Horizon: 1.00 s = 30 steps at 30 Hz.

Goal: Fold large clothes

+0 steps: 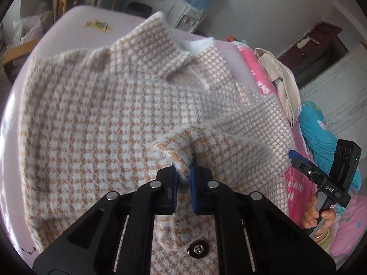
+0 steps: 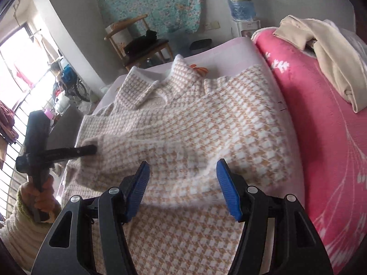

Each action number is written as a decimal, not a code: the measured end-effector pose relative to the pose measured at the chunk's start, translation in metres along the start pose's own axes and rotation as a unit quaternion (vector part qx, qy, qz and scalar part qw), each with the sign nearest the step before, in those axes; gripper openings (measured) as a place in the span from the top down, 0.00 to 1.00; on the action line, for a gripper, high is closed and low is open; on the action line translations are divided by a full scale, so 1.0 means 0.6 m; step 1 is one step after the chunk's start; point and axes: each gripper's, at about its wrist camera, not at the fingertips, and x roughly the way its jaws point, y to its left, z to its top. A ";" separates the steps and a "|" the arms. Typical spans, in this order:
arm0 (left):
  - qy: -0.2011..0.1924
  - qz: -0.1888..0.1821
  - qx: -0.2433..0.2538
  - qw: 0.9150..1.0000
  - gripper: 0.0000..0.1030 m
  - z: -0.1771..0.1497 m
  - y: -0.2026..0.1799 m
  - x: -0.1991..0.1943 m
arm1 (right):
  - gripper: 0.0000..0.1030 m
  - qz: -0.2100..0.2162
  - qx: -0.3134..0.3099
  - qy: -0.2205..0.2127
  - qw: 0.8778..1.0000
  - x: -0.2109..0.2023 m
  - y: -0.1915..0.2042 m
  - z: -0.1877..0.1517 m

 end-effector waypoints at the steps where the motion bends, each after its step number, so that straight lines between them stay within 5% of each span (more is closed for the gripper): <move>1: -0.019 -0.003 0.016 1.000 0.92 0.012 -0.015 -0.021 | 0.42 -0.008 -0.002 -0.005 1.000 -0.005 -0.004 0.002; 6: -0.107 0.052 0.069 0.990 0.92 0.061 -0.052 -0.110 | 0.42 -0.022 -0.001 -0.028 0.999 -0.024 -0.017 0.012; 12: -0.007 0.139 0.012 0.990 0.92 0.051 0.069 -0.024 | 0.44 -0.063 -0.019 -0.025 0.998 -0.002 -0.023 0.015; 18: -0.007 0.133 -0.018 0.991 0.92 0.031 0.103 -0.009 | 0.64 -0.086 -0.074 -0.037 0.993 0.034 0.002 0.059; 21: -0.006 0.147 -0.004 0.989 0.91 0.032 0.100 -0.003 | 0.65 -0.094 -0.092 -0.012 0.991 0.088 0.001 0.076; 24: -0.007 0.155 -0.002 0.988 0.85 0.022 0.105 -0.008 | 0.66 -0.096 -0.082 0.058 0.990 0.165 -0.034 0.073; 30: -0.056 0.122 0.005 0.991 0.75 0.023 0.091 -0.083 | 0.63 -0.077 -0.082 0.039 0.993 0.112 -0.009 0.089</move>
